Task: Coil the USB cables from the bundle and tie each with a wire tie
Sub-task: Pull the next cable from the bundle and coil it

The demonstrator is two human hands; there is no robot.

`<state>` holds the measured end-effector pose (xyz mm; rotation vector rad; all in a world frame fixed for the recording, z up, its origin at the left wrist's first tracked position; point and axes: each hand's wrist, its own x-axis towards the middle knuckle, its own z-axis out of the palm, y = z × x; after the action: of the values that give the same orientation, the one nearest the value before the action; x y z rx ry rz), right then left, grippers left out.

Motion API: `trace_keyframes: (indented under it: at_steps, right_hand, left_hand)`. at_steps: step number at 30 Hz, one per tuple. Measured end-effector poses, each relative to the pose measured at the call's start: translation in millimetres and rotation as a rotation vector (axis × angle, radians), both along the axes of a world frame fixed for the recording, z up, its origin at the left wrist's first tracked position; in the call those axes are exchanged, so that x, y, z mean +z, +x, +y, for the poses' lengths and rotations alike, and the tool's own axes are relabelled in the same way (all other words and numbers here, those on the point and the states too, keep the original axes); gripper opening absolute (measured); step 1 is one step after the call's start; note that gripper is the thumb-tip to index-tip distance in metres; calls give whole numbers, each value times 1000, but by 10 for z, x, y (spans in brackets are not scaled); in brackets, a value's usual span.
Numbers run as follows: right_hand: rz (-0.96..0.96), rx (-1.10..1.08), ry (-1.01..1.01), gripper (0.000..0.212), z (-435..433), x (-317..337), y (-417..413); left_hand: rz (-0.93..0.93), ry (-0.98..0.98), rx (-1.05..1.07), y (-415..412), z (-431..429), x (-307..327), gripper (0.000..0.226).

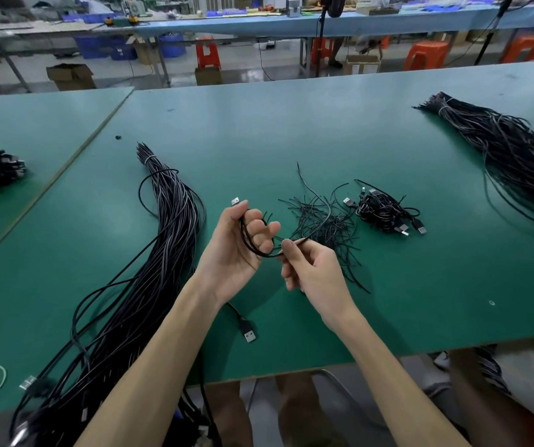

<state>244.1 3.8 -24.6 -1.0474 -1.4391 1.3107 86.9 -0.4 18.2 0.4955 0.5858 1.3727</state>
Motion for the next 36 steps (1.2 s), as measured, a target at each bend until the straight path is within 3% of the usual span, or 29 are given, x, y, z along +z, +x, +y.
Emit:
trace_keyframes:
  at_steps: [11, 18, 20, 26, 28, 31, 36]
  right_hand:
    - [3, -49, -24, 35, -24, 38, -25]
    - [150, -115, -69, 27, -5, 31, 33]
    - [206, -145, -72, 21, 6, 20, 43]
    - [270, -184, -6, 14, 15, -8, 68]
    - [266, -173, 5, 16, 14, 6, 56]
    - [281, -169, -7, 24, 6, 33, 53]
    - [337, -102, -21, 33, -5, 48, 59]
  left_hand:
    - [-153, 124, -119, -164, 71, -76, 47]
    - [-127, 127, -132, -234, 58, -74, 51]
    - [16, 148, -118, -293, 49, -72, 50]
    - [904, 237, -153, -177, 31, -162, 51]
    - [1101, 250, -217, -92, 26, -219, 54]
    - [1202, 280, -205, -24, 45, -280, 52]
    - [1187, 309, 75, -16, 95, -328, 40]
